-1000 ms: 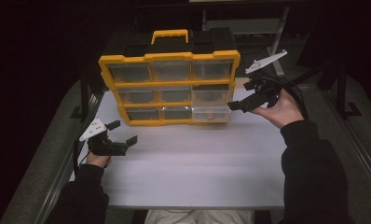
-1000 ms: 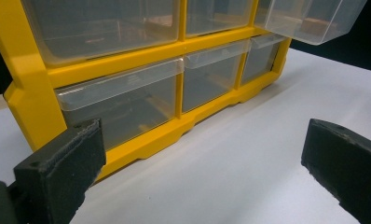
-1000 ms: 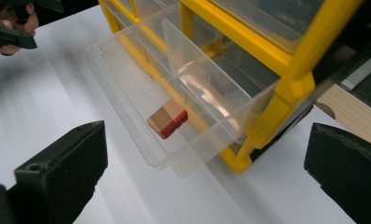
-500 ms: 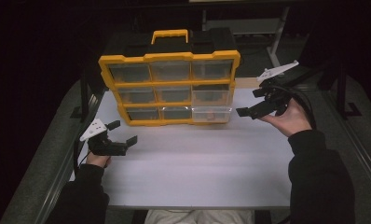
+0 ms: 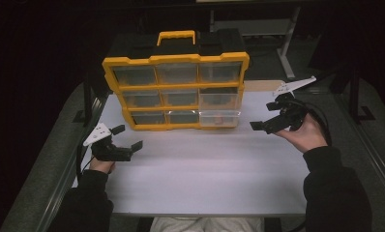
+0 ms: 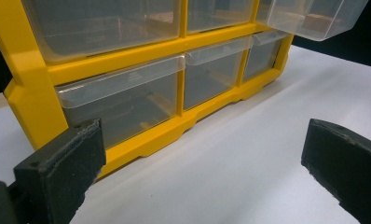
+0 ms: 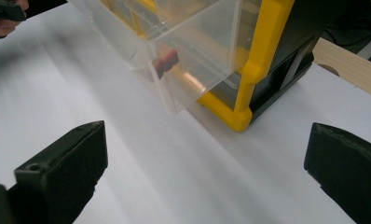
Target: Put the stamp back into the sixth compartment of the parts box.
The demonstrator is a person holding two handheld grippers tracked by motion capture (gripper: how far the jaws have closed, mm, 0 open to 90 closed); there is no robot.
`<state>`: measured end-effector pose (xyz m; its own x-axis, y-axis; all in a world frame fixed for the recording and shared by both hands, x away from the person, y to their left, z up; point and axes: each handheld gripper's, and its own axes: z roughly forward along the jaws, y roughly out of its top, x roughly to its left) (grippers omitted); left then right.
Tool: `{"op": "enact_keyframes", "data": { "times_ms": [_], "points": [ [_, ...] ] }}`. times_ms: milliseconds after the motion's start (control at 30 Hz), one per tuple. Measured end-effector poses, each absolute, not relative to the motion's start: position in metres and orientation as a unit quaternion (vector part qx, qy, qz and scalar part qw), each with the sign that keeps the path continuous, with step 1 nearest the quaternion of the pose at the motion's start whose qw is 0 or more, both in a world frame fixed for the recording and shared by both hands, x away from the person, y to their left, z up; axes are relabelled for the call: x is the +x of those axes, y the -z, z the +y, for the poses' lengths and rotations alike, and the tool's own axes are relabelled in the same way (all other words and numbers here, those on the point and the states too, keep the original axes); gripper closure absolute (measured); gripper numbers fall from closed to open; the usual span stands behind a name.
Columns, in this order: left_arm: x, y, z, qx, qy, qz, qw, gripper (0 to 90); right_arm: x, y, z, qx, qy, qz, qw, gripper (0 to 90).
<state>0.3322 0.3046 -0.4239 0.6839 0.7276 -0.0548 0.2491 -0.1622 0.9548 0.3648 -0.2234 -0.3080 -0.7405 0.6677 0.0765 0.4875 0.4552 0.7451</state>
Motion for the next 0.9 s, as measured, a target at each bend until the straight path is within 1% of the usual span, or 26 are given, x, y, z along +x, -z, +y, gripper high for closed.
{"op": "enact_keyframes", "data": {
  "times_ms": [333,900],
  "points": [
    [0.332,0.425,0.303,0.732,-0.213,0.334,0.553,0.0,0.350,0.329,-0.232,0.344,-0.405,0.840,0.111,0.0],
    [0.332,0.425,0.303,0.735,-0.215,0.334,0.550,0.0,0.336,0.342,-0.244,0.351,-0.413,0.833,0.113,0.0]
  ]
}}
